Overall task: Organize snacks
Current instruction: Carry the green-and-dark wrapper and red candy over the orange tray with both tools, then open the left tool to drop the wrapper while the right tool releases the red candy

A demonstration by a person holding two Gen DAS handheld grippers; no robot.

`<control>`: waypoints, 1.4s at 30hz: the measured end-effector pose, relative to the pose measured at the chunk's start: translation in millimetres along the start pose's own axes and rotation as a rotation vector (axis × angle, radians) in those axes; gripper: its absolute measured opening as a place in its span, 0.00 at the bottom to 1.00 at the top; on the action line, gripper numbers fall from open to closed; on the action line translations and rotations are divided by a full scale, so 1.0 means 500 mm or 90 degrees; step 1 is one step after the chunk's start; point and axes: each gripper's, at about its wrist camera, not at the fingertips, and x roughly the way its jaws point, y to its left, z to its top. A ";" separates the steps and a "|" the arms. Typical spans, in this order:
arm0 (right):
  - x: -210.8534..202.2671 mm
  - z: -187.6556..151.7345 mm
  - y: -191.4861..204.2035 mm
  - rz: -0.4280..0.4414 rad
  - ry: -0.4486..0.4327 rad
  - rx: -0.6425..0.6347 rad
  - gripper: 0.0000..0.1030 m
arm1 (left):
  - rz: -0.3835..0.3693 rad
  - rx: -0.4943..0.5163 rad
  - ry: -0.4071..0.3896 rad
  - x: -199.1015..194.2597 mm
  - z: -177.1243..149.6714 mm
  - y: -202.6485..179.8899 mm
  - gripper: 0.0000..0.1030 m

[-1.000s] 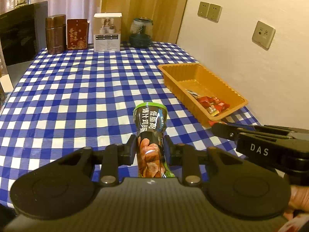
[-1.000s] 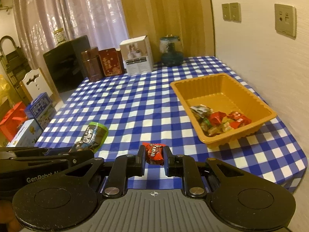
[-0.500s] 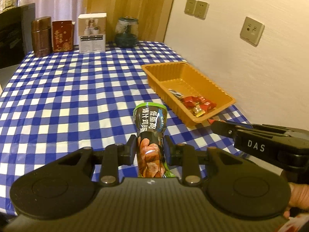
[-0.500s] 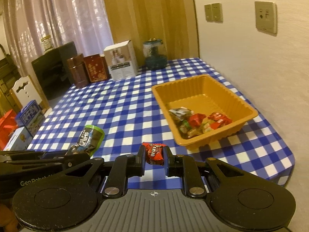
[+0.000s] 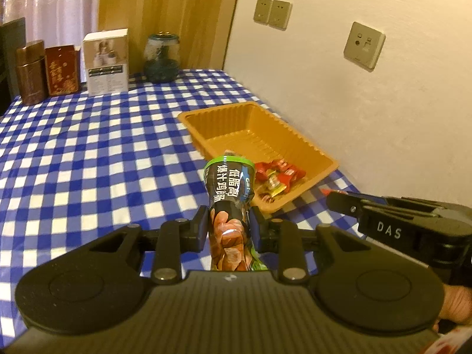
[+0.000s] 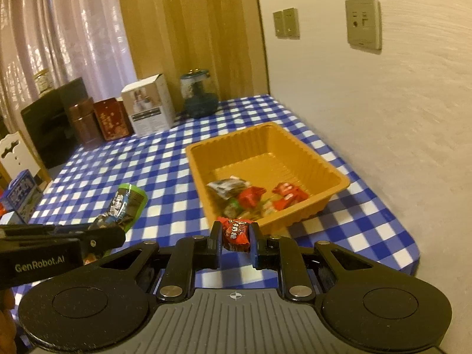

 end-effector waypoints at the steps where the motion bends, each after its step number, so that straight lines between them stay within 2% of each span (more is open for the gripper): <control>1: 0.002 0.004 -0.006 -0.003 -0.001 0.001 0.18 | -0.003 0.003 -0.001 0.006 0.006 -0.005 0.25; 14: 0.082 0.081 -0.063 -0.018 -0.007 0.002 0.18 | -0.022 0.018 0.000 0.104 0.081 -0.031 0.25; 31: 0.277 0.178 -0.107 -0.011 0.018 0.007 0.18 | -0.034 0.000 0.036 0.334 0.212 0.007 0.25; 42: 0.363 0.196 -0.143 -0.019 0.036 0.021 0.18 | -0.042 -0.014 0.051 0.446 0.237 0.022 0.26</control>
